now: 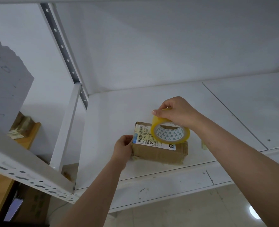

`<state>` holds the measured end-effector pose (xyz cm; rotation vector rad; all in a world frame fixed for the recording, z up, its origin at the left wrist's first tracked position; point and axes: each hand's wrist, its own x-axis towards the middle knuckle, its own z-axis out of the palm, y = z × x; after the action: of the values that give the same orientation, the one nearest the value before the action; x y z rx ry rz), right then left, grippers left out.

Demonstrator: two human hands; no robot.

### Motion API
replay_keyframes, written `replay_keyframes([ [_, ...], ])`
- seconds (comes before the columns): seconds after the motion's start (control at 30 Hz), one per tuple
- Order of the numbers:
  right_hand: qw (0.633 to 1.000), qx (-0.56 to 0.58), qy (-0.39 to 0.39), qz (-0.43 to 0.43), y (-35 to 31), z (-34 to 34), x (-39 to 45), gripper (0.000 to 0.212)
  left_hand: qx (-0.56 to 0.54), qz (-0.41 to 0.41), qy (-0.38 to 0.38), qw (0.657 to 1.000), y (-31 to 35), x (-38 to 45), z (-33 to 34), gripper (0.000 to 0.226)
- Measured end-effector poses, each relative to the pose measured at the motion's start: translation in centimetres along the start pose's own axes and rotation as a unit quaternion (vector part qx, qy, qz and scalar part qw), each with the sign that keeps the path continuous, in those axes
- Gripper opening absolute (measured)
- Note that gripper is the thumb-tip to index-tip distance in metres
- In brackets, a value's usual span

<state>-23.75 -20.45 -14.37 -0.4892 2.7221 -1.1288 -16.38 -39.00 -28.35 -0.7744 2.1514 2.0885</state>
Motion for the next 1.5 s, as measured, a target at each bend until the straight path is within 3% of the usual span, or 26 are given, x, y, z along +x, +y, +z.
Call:
replay_keyframes([
  [0.1,1.000,-0.009,-0.005,-0.005,0.0,0.1,0.1,0.031,0.062,0.029,0.007,0.998,0.2,0.2,-0.1,0.015],
  [0.2,1.000,-0.015,-0.009,-0.009,0.2,-0.1,0.2,0.030,0.083,0.143,0.069,0.984,2.3,0.5,-1.5,0.022],
  [0.23,1.000,-0.013,-0.012,-0.009,0.2,-0.2,0.2,0.030,0.093,0.194,0.045,0.976,3.4,0.3,-1.8,0.032],
  [0.3,1.000,-0.018,-0.021,-0.013,0.3,-0.1,0.2,0.032,0.157,0.269,-0.086,0.946,5.6,-0.5,-1.8,0.069],
  [0.37,0.999,-0.028,-0.022,-0.023,0.3,-0.1,0.3,0.038,0.280,0.293,-0.200,0.892,7.0,-0.8,-0.8,0.109],
  [0.43,0.999,-0.028,-0.022,-0.033,0.5,-0.2,0.4,0.042,0.416,0.283,-0.231,0.833,7.4,-0.7,0.4,0.126],
  [0.53,0.998,0.041,-0.046,-0.016,1.1,-0.9,0.4,0.033,0.521,0.283,-0.206,0.779,6.9,-0.5,1.7,0.130],
  [0.6,0.992,0.098,-0.078,0.006,1.9,-1.6,-0.1,0.031,0.540,0.287,-0.194,0.767,6.7,-0.3,1.9,0.129],
  [0.7,0.968,0.218,-0.126,0.020,4.0,-2.1,-1.6,0.045,0.567,0.300,-0.179,0.746,6.6,0.0,1.9,0.126],
  [0.8,0.954,0.275,-0.117,0.022,5.0,-2.0,-2.7,0.048,0.581,0.312,-0.163,0.733,6.4,0.2,2.0,0.122],
  [0.9,0.975,0.207,-0.075,0.015,4.3,-2.5,-2.3,0.050,0.595,0.317,-0.155,0.722,6.4,0.2,1.9,0.120],
  [1.03,0.997,0.035,-0.048,0.048,3.8,-4.8,-2.1,0.054,0.613,0.317,-0.158,0.707,6.5,0.2,2.0,0.119],
  [1.23,0.967,-0.201,-0.081,0.136,6.8,-6.6,-3.5,0.059,0.616,0.327,-0.164,0.697,6.6,0.0,2.0,0.121],
  [1.5,0.967,-0.158,-0.095,0.174,10.9,-3.6,-4.8,0.060,0.637,0.327,-0.162,0.679,6.4,0.0,1.9,0.131],
])
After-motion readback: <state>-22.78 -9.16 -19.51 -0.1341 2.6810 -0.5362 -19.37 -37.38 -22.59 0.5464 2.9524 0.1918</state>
